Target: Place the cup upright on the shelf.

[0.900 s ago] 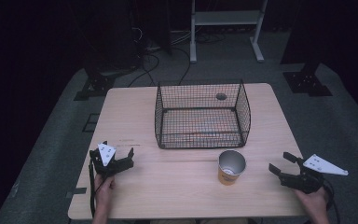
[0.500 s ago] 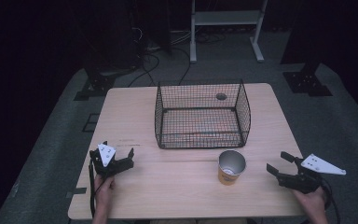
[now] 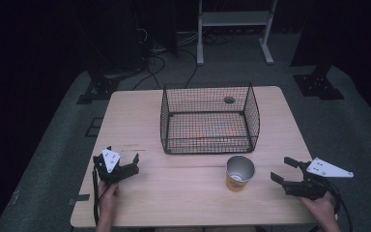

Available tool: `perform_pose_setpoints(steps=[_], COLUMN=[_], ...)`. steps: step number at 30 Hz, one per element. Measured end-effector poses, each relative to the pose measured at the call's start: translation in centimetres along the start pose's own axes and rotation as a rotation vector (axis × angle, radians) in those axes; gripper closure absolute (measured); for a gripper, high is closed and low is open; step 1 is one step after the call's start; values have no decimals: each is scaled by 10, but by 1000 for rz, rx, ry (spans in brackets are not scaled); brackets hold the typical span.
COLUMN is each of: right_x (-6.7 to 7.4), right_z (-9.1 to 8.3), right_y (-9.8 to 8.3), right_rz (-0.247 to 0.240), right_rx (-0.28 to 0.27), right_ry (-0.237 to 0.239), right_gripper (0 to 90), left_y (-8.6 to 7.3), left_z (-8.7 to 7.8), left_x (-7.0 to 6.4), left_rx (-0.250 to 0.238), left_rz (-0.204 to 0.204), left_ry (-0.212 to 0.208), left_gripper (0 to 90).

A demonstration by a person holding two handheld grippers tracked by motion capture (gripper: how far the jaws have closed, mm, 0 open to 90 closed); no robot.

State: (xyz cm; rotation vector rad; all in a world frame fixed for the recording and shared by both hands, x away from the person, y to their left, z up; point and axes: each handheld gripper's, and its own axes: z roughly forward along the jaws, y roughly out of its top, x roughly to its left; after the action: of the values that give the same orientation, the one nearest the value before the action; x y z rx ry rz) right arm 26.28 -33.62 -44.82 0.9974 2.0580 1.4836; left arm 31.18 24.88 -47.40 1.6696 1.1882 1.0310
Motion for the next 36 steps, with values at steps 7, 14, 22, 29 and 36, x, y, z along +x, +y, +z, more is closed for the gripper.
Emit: perform_pose_setpoints(steps=[7,14,22,29,36], right_x=[11,23,33,41,48], right_z=[2,5,6,9,12], right_y=[2,7,10,11,12], right_rz=[-26,-62,-89,-106,-118], right_rx=[36,45,57,68,76], right_ry=[54,89,117,123,131], right_gripper=[142,131,127,101,84], left_y=[0,0,0,0,0], left_z=[0,0,-1,-1,-1], left_x=[0,0,0,0,0], left_rx=[-1,-4,-3,-2,-4], left_rz=[0,-2,1,1,-1], left_ry=[2,1,1,1,1], left_gripper=[0,0,0,0,0])
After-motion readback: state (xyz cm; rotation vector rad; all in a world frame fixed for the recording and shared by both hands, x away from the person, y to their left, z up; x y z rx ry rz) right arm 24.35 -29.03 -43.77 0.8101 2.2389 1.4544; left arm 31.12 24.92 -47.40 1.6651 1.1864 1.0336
